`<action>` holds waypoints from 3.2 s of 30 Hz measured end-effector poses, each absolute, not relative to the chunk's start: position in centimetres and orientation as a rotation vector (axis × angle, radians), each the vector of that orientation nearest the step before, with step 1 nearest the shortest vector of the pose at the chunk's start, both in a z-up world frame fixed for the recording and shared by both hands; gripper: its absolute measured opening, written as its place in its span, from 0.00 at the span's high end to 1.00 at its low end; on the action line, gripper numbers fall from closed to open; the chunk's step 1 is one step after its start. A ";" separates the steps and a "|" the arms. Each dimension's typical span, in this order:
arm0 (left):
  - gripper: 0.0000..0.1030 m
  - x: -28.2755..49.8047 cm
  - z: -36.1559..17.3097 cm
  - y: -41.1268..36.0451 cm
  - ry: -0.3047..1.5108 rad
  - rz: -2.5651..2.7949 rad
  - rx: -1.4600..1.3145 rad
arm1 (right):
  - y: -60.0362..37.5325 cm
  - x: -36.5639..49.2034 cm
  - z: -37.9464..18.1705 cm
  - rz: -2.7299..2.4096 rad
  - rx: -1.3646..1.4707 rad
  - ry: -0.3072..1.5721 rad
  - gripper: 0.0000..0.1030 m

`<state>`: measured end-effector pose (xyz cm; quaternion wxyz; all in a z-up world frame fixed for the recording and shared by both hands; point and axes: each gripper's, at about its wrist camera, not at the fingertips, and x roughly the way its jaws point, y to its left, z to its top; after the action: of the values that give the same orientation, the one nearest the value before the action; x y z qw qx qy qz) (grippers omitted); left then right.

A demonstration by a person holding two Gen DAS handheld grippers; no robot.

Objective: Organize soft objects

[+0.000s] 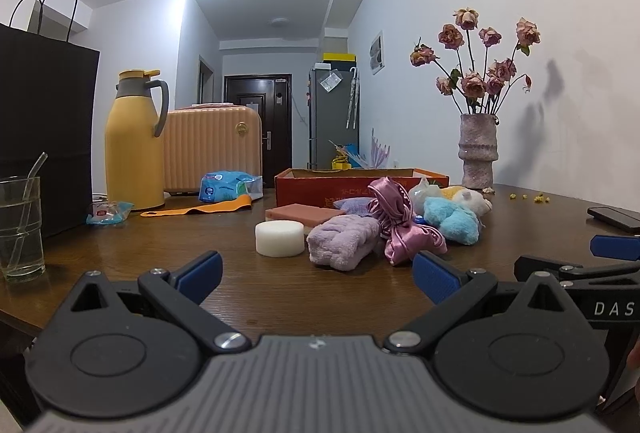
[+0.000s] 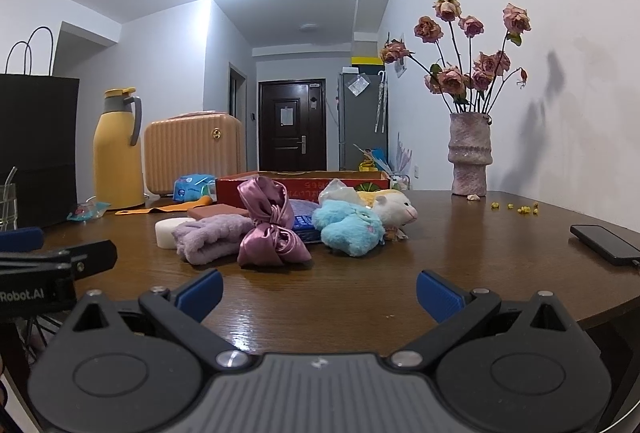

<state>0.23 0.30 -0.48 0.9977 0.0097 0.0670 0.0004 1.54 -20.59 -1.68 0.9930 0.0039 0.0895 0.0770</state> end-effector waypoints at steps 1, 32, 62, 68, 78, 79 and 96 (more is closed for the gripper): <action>0.00 0.2 -0.5 0.3 0.134 0.000 0.019 | -20.6 1.6 -1.7 0.155 0.007 0.180 0.00; 0.00 0.5 -0.1 0.5 0.153 -0.010 -0.003 | -20.8 1.7 -1.8 0.161 0.004 0.164 0.00; 0.15 12.5 1.0 1.8 0.384 -0.030 -0.050 | -18.8 14.2 1.2 0.421 0.032 0.304 0.29; 0.24 14.5 1.4 1.5 0.439 -0.056 -0.070 | -18.6 16.5 1.7 0.448 0.076 0.370 0.52; 0.35 18.0 1.9 2.6 0.542 -0.054 -0.184 | -16.6 19.1 2.6 0.540 0.121 0.428 0.76; 0.37 18.2 1.9 2.8 0.547 -0.053 -0.190 | -16.5 19.4 2.7 0.543 0.122 0.434 0.76; 0.92 19.1 2.4 6.4 0.645 -0.173 -0.280 | -12.5 25.4 2.9 0.537 0.083 0.518 0.74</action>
<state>19.12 6.45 2.37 0.9352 -0.1371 0.3153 -0.0847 25.36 -12.50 2.86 0.9304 0.0408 0.2530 0.2620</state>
